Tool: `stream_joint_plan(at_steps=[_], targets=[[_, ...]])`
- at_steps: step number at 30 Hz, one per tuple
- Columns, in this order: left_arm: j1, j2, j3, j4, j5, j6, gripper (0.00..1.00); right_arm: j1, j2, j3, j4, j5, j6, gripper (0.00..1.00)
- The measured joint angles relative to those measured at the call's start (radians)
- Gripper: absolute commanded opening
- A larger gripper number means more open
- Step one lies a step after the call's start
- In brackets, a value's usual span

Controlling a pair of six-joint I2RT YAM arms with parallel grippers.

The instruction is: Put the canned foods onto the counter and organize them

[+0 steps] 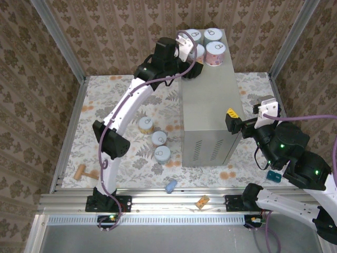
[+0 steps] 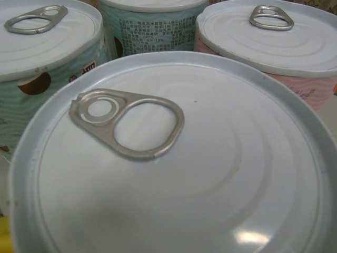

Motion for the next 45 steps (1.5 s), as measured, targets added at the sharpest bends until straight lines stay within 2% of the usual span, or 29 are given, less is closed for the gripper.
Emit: stream_joint_plan(at_steps=[8,20,35,45], targets=[[-0.001,-0.018,-0.039,0.029,0.003,0.000,0.85,0.000,0.000,0.000,0.000,0.000,0.000,1.00],[-0.001,-0.084,-0.181,0.139,0.002,0.000,0.85,0.000,0.000,0.000,0.000,0.000,0.001,1.00],[0.000,-0.113,-0.230,0.166,-0.016,-0.003,0.79,0.000,-0.016,0.000,0.000,0.000,0.004,1.00],[0.001,-0.113,-0.229,0.164,-0.016,-0.003,0.79,0.000,-0.025,-0.003,-0.006,0.000,0.008,1.00]])
